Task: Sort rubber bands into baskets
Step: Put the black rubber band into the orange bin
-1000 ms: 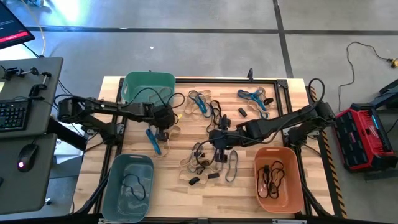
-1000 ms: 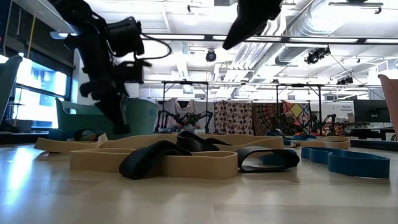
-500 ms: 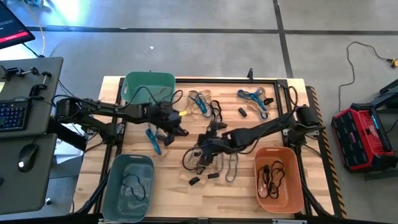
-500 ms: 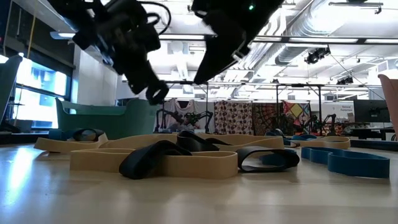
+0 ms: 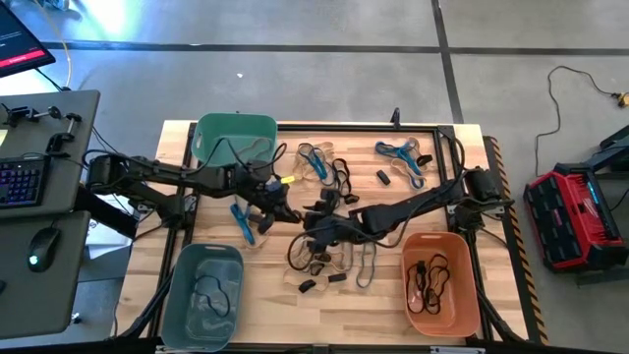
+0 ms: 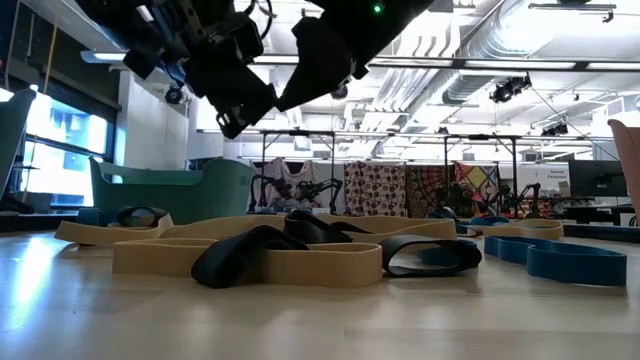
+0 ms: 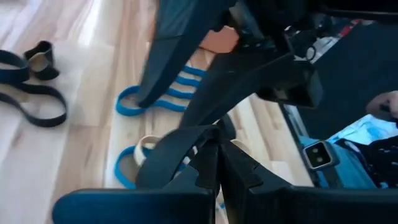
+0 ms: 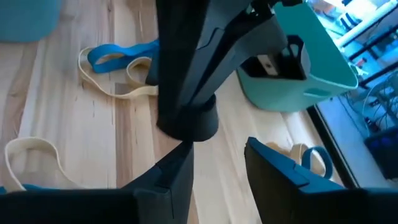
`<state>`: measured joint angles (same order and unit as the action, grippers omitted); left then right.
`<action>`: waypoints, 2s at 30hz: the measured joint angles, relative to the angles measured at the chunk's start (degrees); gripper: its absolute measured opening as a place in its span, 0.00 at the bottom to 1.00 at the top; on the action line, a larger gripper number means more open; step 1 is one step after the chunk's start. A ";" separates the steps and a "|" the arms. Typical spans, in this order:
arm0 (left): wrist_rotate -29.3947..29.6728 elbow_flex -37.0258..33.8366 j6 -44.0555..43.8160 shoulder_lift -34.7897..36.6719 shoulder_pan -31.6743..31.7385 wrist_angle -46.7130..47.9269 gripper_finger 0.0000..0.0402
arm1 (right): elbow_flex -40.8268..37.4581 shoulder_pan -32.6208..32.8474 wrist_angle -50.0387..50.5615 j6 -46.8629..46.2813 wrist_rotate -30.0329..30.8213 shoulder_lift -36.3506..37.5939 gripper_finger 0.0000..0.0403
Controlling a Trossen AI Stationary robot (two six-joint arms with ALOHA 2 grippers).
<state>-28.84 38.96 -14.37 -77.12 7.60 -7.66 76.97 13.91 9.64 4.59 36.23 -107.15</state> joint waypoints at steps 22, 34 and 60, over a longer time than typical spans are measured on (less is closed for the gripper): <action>0.73 0.00 -0.57 0.00 -0.50 -4.55 0.00 | 0.00 4.63 -2.08 4.84 9.57 0.00 0.33; -0.39 0.00 -0.05 0.04 -0.66 -5.86 0.00 | -0.02 4.68 -4.28 11.14 8.08 0.00 0.14; 6.41 0.04 13.57 0.00 -0.80 -7.44 0.37 | 0.00 4.74 4.03 2.34 7.22 0.41 0.00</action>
<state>-22.43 39.00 -0.80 -77.12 6.80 -15.10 76.97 18.66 13.68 6.93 43.45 -106.74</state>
